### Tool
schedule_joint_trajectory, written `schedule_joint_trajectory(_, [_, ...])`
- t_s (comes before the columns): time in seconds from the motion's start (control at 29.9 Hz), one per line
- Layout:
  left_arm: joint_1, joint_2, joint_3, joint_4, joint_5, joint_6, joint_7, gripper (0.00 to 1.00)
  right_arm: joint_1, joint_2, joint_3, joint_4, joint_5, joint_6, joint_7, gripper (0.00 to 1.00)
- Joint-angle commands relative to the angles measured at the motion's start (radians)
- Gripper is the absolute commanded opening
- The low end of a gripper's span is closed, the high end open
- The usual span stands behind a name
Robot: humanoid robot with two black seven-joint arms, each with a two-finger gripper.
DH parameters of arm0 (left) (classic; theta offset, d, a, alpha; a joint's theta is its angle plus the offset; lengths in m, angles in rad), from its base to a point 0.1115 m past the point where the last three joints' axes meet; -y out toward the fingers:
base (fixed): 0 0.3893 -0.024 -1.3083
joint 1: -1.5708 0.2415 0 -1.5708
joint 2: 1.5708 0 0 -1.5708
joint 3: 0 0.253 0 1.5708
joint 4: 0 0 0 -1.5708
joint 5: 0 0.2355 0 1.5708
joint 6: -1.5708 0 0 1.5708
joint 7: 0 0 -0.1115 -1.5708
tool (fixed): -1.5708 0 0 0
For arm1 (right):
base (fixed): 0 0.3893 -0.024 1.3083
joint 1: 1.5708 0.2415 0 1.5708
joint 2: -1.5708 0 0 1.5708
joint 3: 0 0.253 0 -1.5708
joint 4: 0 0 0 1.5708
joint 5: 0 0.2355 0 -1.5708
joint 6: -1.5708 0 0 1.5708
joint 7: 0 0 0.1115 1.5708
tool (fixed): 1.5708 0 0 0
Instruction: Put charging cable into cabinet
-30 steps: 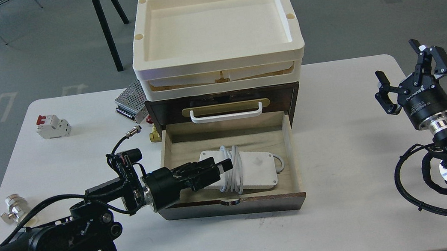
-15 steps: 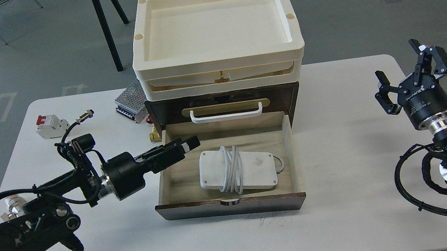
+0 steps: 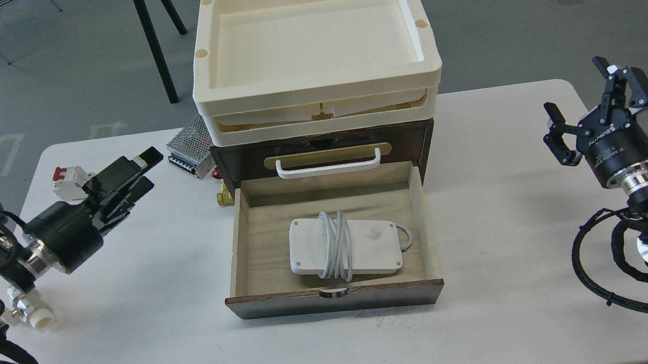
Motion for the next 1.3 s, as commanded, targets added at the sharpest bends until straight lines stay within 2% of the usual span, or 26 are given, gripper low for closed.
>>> schedule_joint_trajectory(0.0, [0.0, 0.019, -0.014, 0.029, -0.183, 0.004, 0.0, 0.94, 0.0, 0.0, 0.0, 0.0, 0.0, 0.0, 0.0, 0.99])
schedule_joint_trajectory(0.1, [0.0, 0.014, -0.034, 0.088, -0.339, 0.009, 0.0, 0.94, 0.0, 0.0, 0.0, 0.0, 0.0, 0.0, 0.0, 0.99])
schedule_joint_trajectory(0.23, [-0.006, -0.027, -0.089, 0.254, -0.522, 0.007, 0.0, 0.94, 0.002, 0.0, -0.002, -0.002, 0.0, 0.0, 0.0, 0.99])
schedule_joint_trajectory(0.4, [-0.038, -0.196, -0.159, 0.536, -0.573, 0.001, 0.0, 0.94, 0.002, 0.0, -0.003, 0.0, -0.002, 0.005, -0.002, 0.99])
schedule_joint_trajectory(0.5, [-0.061, -0.262, -0.169, 0.642, -0.575, -0.011, 0.0, 0.97, 0.002, 0.0, -0.005, 0.001, -0.002, 0.005, -0.002, 0.99])
schedule_joint_trajectory(0.53, [-0.066, -0.27, -0.169, 0.655, -0.576, -0.032, 0.0, 0.98, 0.002, 0.0, -0.005, 0.001, -0.002, 0.005, -0.002, 0.99])
schedule_joint_trajectory(0.63, [-0.064, -0.274, -0.175, 0.681, -0.579, -0.176, 0.0, 0.98, 0.002, 0.0, -0.005, 0.0, -0.002, 0.005, -0.003, 0.99])
schedule_joint_trajectory(0.74, [-0.063, -0.309, -0.212, 0.765, -0.581, -0.279, 0.0, 0.98, 0.002, 0.002, -0.003, 0.0, -0.002, -0.002, -0.003, 0.99])
schedule_joint_trajectory(0.94, [-0.067, -0.414, -0.238, 0.929, -0.578, -0.335, 0.0, 0.99, 0.002, 0.002, -0.003, -0.002, 0.0, -0.003, -0.002, 0.99])
schedule_joint_trajectory(1.04, [-0.074, -0.426, -0.239, 0.937, -0.579, -0.39, 0.0, 0.99, 0.002, 0.002, -0.003, -0.005, -0.002, -0.003, -0.002, 0.99])
schedule_joint_trajectory(1.27, [-0.086, -0.431, -0.244, 0.939, -0.582, -0.388, 0.0, 0.99, 0.002, 0.002, -0.003, -0.003, -0.002, -0.002, -0.002, 0.99])
